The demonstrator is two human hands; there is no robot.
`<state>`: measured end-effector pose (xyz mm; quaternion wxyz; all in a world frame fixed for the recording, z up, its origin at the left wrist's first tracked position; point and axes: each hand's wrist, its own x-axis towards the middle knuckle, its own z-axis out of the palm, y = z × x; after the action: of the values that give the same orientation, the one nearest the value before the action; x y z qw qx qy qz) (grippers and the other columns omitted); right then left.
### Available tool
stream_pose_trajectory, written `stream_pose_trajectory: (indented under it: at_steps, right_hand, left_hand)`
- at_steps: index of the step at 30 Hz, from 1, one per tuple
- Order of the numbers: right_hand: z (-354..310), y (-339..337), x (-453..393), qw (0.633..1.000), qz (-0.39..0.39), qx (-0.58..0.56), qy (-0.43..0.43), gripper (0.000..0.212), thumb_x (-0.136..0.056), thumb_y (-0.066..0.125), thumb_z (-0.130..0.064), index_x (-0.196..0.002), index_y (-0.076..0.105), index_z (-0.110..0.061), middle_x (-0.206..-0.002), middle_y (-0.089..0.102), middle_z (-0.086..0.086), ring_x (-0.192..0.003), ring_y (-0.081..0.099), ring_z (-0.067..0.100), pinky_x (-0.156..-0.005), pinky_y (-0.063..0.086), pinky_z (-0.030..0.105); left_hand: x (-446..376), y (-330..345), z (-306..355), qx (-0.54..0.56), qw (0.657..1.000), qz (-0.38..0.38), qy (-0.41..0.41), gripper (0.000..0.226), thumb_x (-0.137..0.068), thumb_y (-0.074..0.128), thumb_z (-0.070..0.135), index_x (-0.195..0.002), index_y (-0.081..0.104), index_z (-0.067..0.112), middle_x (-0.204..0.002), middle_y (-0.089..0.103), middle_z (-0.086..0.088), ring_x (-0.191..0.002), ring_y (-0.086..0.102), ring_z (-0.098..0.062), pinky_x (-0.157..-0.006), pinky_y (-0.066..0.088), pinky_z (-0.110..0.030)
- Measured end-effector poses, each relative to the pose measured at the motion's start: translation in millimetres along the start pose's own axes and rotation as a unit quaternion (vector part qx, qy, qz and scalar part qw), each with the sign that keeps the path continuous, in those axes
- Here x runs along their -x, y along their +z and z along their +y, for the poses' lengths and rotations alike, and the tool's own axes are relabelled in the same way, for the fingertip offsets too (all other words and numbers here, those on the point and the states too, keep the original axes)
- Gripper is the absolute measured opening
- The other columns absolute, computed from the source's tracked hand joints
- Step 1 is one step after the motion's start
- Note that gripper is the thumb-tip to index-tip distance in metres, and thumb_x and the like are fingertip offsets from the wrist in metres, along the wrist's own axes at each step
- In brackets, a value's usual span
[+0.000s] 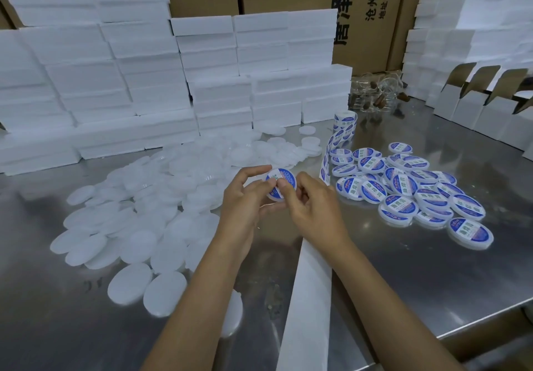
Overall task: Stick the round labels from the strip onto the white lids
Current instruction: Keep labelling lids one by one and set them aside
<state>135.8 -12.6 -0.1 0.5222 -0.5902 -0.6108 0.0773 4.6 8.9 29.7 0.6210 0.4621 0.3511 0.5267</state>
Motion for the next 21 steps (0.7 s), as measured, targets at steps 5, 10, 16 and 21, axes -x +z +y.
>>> stream_pose_trajectory:
  at_steps: [5, 10, 16, 21]
  right_hand:
    - [2.7, -0.8, -1.2, 0.999, 0.03, -0.007, 0.013, 0.042, -0.104, 0.049, -0.023, -0.064, 0.039, -0.014, -0.053, 0.038, -0.004, -0.058, 0.039, 0.023, -0.069, 0.032, 0.036]
    - [1.9, -1.3, -2.4, 0.999, 0.027, -0.013, 0.014, 0.046, -0.106, 0.043, -0.023, -0.064, 0.033, -0.039, -0.051, 0.038, -0.011, -0.055, 0.037, 0.014, -0.072, 0.031, 0.035]
    - [3.3, 3.5, 1.8, 1.0, 0.01, 0.028, 0.003, 0.054, -0.093, 0.045, -0.062, -0.062, 0.039, -0.018, -0.051, 0.042, -0.006, -0.056, 0.045, 0.015, -0.079, 0.038, 0.035]
    - [7.9, 5.6, 1.3, 1.0, -0.02, -0.013, 0.018, 0.048, -0.099, 0.054, -0.044, -0.062, 0.04, -0.016, -0.048, 0.04, -0.01, -0.05, 0.036, 0.013, -0.06, 0.03, 0.027]
  left_hand:
    - [0.8, -1.7, -1.5, -0.007, 0.997, -0.07, -0.02, 0.046, -0.087, 0.069, -0.009, -0.126, 0.066, 0.015, -0.108, 0.074, -0.02, -0.095, 0.075, -0.025, -0.079, 0.059, -0.025]
    - [1.4, -2.0, -1.2, -0.029, 0.999, -0.037, 0.012, 0.037, -0.084, 0.077, -0.004, -0.116, 0.07, 0.011, -0.094, 0.076, -0.021, -0.088, 0.076, -0.031, -0.074, 0.061, -0.027]
    - [-0.6, -4.9, -2.8, -0.004, 0.998, 0.04, 0.039, 0.019, -0.088, 0.076, 0.005, -0.105, 0.068, 0.008, -0.084, 0.077, -0.016, -0.079, 0.076, -0.027, -0.069, 0.06, -0.026]
    - [-2.1, -5.9, -1.5, -0.022, 0.996, 0.07, 0.047, 0.015, -0.089, 0.077, 0.014, -0.096, 0.068, 0.003, -0.082, 0.078, -0.01, -0.069, 0.076, -0.026, -0.06, 0.06, -0.026]
